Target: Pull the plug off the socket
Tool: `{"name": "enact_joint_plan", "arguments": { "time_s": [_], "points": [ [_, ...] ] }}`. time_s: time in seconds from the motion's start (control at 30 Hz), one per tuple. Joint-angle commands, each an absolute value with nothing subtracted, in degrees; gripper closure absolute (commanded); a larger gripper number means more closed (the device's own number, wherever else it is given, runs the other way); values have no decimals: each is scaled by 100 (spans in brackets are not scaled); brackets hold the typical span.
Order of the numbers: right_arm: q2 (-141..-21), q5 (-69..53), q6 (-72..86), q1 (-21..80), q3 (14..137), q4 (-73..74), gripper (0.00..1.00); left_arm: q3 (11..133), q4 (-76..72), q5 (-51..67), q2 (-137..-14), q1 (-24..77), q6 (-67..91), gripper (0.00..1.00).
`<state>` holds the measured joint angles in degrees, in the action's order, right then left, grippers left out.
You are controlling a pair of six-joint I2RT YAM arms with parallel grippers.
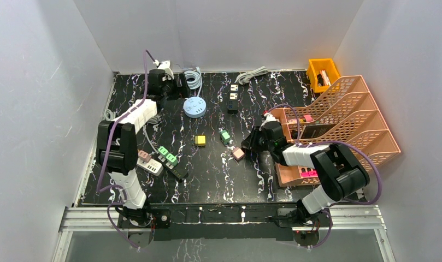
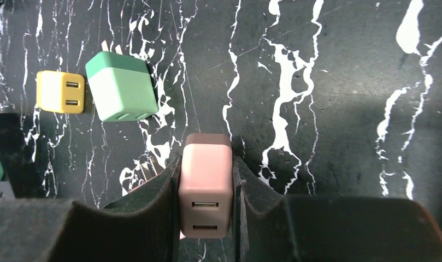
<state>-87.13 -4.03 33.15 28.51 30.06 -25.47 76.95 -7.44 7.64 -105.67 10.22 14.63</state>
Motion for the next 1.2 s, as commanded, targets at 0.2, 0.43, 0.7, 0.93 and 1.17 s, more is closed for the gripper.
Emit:
{"name": "enact_joint_plan", "arguments": {
  "time_s": [0.2,0.43,0.7,0.93,1.17],
  "points": [
    [-8210,1,3551,2848,2950,-2236,18,7526,-699,624,-9997,993,1327,1],
    [-6613,850,3482,2856,2350,-2595,2,7456,-680,611,-9786,994,1318,2],
    [-6100,164,3235,2856,2093,-4203,2,7332,-632,501,-9397,1004,1303,2],
    [-7035,1,2412,3435,3352,-3523,77,7266,-413,236,-9053,991,1256,2],
    [-7735,169,2117,3929,3939,-3567,100,7112,-333,4,-8674,945,1175,2]
  ]
}}
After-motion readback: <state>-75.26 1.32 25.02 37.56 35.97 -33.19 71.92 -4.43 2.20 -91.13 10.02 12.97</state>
